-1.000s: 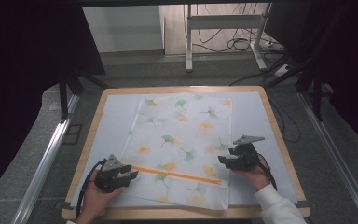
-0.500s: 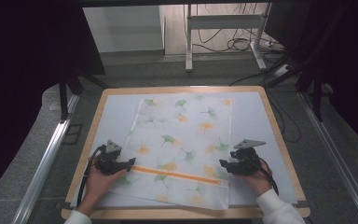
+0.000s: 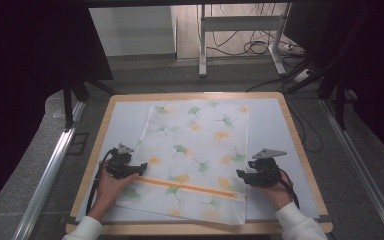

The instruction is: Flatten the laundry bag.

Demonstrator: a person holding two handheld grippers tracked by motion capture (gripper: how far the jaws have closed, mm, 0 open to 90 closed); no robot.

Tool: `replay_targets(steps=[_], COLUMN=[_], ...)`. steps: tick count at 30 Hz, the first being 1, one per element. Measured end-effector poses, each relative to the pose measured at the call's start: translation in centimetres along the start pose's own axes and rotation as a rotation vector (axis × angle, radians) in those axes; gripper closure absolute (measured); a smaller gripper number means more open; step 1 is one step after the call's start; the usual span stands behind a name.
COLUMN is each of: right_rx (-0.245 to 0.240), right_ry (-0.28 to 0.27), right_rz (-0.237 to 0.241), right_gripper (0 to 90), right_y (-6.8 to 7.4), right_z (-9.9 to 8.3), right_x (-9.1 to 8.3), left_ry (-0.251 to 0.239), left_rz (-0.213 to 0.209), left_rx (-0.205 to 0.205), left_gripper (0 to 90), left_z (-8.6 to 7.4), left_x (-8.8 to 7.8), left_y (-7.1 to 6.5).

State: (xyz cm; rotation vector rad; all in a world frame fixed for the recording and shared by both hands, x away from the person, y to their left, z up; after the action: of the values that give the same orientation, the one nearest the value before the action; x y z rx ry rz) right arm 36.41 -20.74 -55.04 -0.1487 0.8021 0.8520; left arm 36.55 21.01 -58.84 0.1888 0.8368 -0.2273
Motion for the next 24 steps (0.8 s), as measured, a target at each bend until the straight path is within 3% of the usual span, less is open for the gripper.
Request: replay_targets(steps=[4, 10, 13, 24], right_rx=[-0.002, -0.013, -0.014, -0.013], right_ry=[0.002, 0.01, 0.021, 0.036], right_rz=[0.0, 0.003, 0.004, -0.017], right_gripper=[39.5, 39.5, 39.5, 39.5], right_y=[0.0, 0.3, 0.4, 0.0], right_z=[0.0, 0.2, 0.2, 0.3], right_x=[0.2, 1.0, 1.3, 2.3], left_ry=[-0.007, -0.033, -0.037, -0.045], left_rz=[0.003, -0.006, -0.017, -0.018], left_rx=[0.005, 0.035, 0.054, 0.083], left_gripper=[27.8, 61.1, 72.4, 88.3], left_z=[0.0, 0.1, 0.1, 0.1], left_x=[-0.1, -0.4, -0.5, -0.6], left_y=[-0.1, -0.7, -1.1, -1.4])
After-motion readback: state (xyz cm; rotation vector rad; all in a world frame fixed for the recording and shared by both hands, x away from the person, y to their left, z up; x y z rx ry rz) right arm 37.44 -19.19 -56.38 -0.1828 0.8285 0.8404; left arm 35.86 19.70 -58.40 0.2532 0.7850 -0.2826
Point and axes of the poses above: each handheld gripper's, and its own axes: x roughly forward along the jaws, z roughly out of its top, y roughly to its left, the point moved 6 cm from there along x, roughly forward along the jaws, and after that the axes turned 11 degrees about z, right-handed, at the moved point
